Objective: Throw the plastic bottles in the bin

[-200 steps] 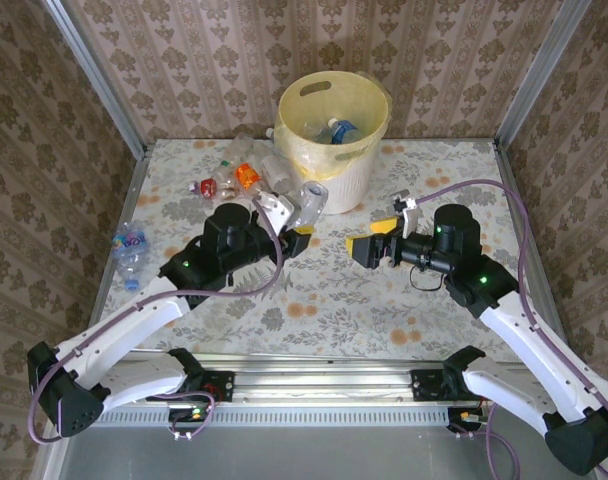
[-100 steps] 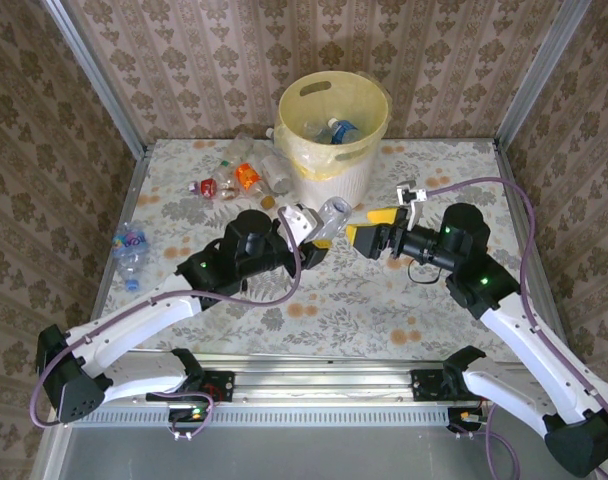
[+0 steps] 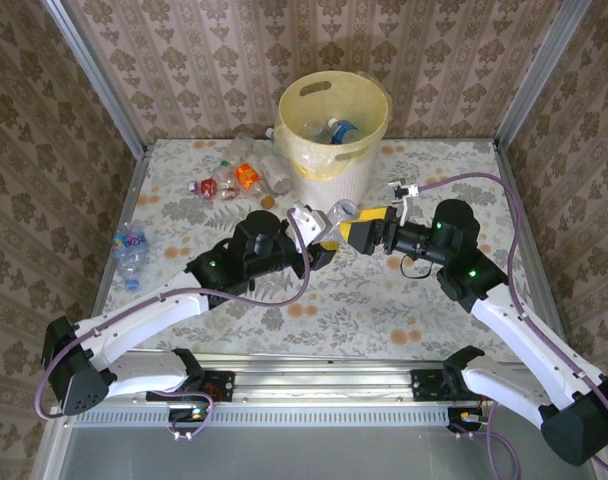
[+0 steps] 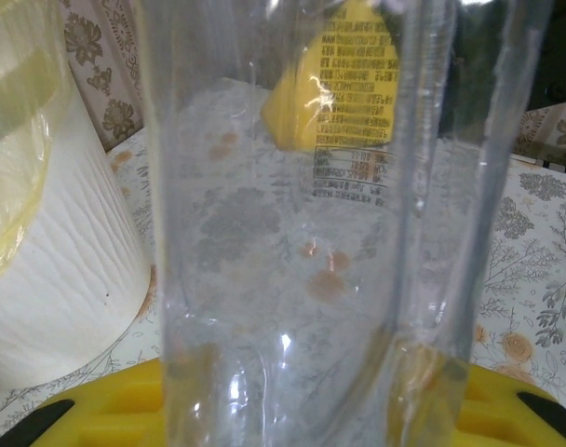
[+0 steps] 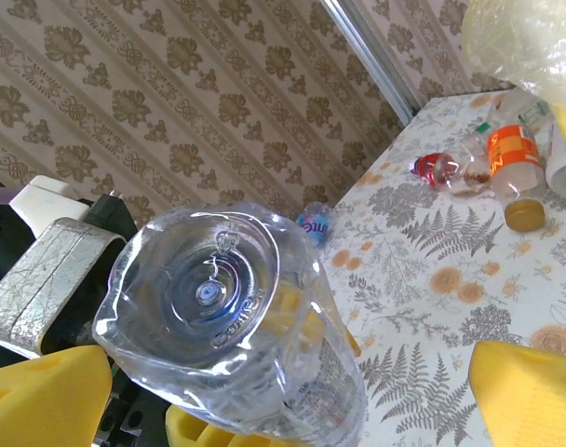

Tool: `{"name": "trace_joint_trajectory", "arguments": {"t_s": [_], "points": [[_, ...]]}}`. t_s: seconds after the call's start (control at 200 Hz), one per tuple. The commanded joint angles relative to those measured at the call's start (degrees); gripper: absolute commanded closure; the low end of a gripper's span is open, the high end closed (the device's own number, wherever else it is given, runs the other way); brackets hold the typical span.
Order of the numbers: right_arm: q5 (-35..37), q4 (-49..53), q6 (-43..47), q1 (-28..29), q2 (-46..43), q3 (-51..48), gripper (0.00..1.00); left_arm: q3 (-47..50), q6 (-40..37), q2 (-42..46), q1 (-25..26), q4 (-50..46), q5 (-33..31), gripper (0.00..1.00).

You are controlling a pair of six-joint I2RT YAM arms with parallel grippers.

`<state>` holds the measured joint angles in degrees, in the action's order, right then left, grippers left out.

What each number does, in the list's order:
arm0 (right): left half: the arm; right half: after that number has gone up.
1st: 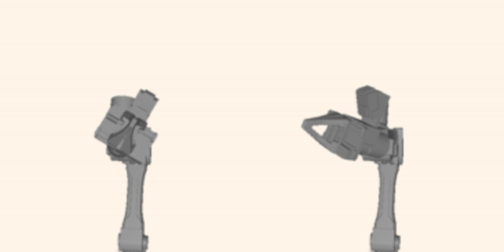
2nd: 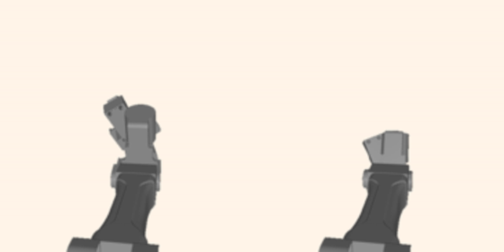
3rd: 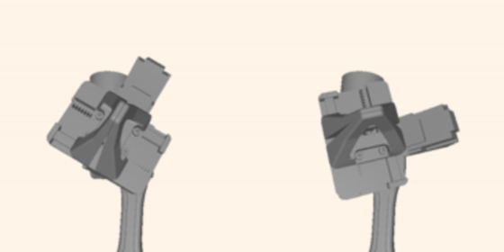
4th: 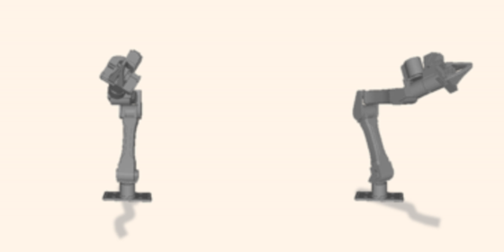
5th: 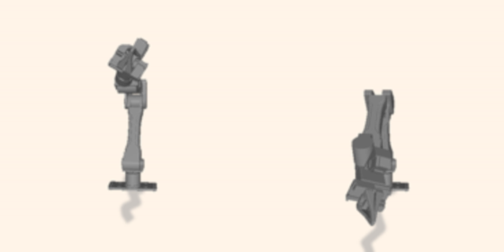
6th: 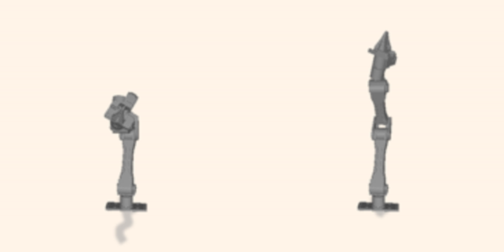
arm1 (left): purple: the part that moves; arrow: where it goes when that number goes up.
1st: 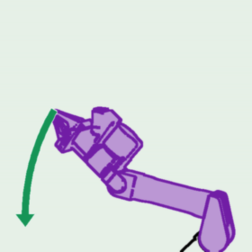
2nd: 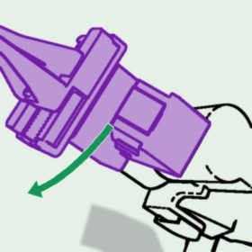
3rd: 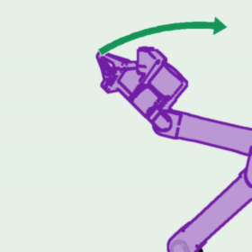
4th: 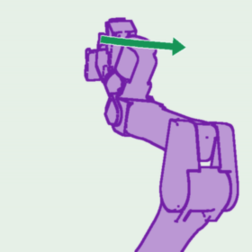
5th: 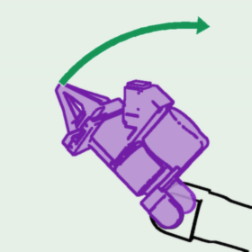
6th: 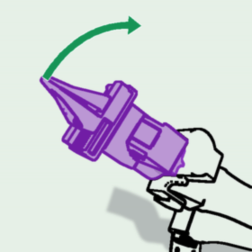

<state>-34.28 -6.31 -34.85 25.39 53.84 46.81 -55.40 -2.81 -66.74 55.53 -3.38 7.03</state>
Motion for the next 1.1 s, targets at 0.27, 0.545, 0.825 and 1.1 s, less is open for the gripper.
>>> {"name": "trace_joint_trajectory", "arguments": {"t_s": [0.27,0.545,0.825,1.1], "points": [[-1.5,-3.1,0.2,1.4,3.2,-1.4,0.0,-3.6,0.1,-1.9,1.6,2.2,2.8,0.59],[-0.8,-4.2,0.7,1.9,4.7,-1.0,0.02,-4.7,0.7,-4.0,2.7,3.4,4.7,0.59],[0.5,-2.5,1.9,2.0,4.9,-0.9,0.13,-5.5,1.0,-5.3,3.1,3.8,6.2,0.58],[1.9,-1.7,2.2,2.0,4.7,-0.6,0.3,-5.2,1.3,-4.9,3.1,4.1,7.1,0.57]]}}
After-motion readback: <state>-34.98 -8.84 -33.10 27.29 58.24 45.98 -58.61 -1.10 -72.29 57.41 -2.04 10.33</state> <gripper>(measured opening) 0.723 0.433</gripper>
